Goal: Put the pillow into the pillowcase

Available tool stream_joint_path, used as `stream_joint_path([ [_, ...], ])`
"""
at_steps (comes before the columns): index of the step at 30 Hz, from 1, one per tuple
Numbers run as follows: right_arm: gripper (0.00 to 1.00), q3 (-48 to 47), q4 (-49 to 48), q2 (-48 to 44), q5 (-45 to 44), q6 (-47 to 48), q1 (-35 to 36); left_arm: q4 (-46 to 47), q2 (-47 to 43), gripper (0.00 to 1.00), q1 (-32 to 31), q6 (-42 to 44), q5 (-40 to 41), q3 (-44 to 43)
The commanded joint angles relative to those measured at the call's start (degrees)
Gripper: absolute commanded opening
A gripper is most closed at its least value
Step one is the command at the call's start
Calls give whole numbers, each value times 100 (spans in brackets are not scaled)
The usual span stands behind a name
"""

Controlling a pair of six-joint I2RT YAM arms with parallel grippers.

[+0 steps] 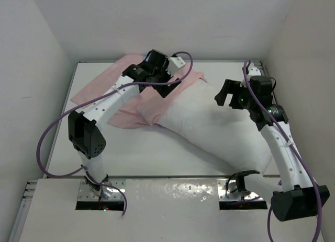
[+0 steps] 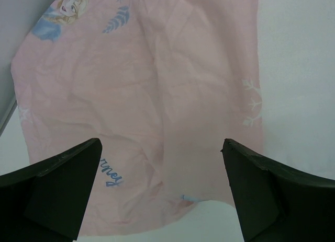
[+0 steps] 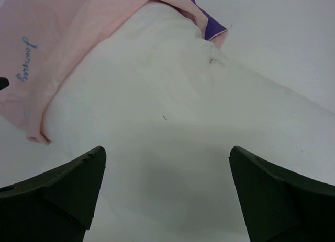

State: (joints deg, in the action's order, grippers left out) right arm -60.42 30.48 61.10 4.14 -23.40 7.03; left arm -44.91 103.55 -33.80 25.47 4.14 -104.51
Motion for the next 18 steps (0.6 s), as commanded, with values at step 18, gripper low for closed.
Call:
stream_joint_path([
  [18,99,-376,-465,-696,599,38,-395,210,-670,97,1016,-744,-214,-450],
])
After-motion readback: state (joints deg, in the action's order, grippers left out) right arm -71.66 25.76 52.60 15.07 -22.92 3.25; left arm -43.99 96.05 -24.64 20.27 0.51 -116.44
